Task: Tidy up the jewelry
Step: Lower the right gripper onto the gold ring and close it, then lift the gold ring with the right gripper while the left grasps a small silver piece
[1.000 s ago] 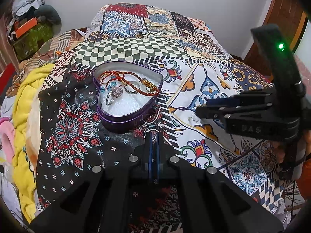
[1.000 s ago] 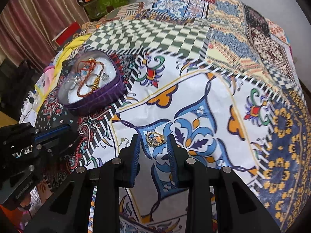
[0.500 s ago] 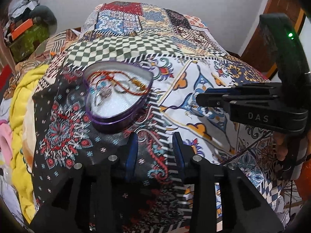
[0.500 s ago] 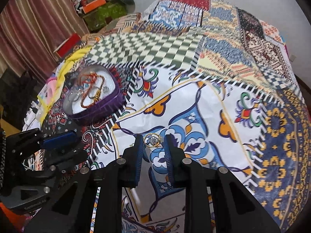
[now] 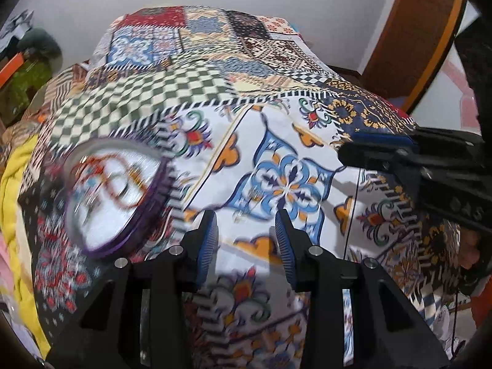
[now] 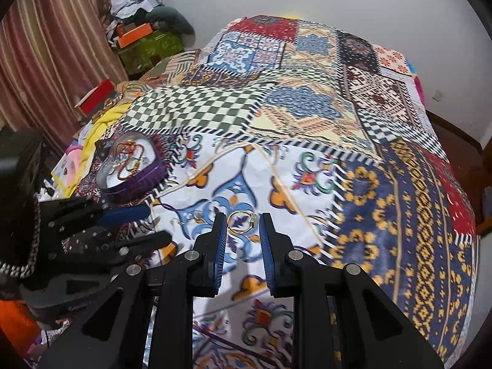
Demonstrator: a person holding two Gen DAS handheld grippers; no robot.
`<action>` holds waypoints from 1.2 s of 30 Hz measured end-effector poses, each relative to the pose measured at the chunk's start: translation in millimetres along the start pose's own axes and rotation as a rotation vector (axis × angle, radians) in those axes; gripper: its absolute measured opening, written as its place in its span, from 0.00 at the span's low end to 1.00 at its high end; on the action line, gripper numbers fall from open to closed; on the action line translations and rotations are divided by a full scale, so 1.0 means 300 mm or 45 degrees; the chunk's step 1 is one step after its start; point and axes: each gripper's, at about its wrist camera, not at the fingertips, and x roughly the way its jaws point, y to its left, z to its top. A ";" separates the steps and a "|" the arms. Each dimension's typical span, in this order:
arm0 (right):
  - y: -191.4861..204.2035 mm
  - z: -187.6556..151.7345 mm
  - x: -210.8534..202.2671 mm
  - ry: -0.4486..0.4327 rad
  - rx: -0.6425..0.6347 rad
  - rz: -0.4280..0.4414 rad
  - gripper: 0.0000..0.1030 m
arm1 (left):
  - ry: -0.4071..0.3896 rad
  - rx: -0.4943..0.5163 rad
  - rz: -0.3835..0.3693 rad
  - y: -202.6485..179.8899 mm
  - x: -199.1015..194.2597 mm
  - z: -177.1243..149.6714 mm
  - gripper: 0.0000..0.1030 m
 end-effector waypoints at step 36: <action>0.078 0.075 -0.080 -0.154 -0.042 0.031 0.19 | -0.307 -0.104 0.116 0.128 -0.298 0.060 0.12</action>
